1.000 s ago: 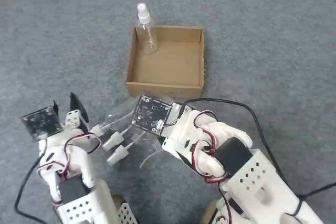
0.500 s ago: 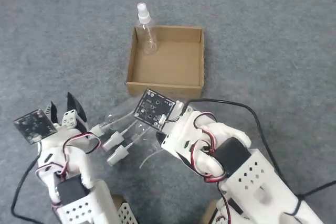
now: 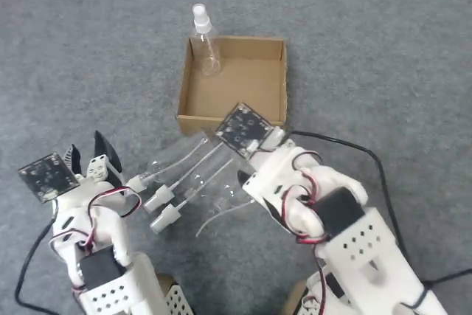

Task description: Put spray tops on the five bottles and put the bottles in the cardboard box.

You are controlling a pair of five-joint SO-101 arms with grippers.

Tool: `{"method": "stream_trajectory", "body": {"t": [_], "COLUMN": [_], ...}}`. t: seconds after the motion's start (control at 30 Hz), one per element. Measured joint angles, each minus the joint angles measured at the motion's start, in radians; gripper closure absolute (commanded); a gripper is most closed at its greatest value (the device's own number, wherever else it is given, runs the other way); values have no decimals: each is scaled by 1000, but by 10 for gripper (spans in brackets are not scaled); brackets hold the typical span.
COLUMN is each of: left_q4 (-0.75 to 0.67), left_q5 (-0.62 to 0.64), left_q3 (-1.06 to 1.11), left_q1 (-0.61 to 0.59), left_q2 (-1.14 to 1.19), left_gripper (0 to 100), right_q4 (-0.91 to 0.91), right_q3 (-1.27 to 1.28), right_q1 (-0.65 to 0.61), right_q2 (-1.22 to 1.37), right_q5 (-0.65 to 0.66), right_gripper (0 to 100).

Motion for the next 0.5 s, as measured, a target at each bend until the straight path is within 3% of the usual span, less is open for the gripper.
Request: {"method": "stream_trajectory", "body": {"t": [0.23, 0.5], "left_q4": [3, 104], "left_q5": [0, 0], "left_q3": [-28, -135], "left_q1": [0, 0], "left_q2": [0, 0], "left_gripper": [836, 786], "right_q4": [-71, -109], "right_q3": [146, 206], "right_q1": [81, 144], "right_q2": [-232, -376], "right_q5": [0, 0], "right_gripper": [945, 945]}}
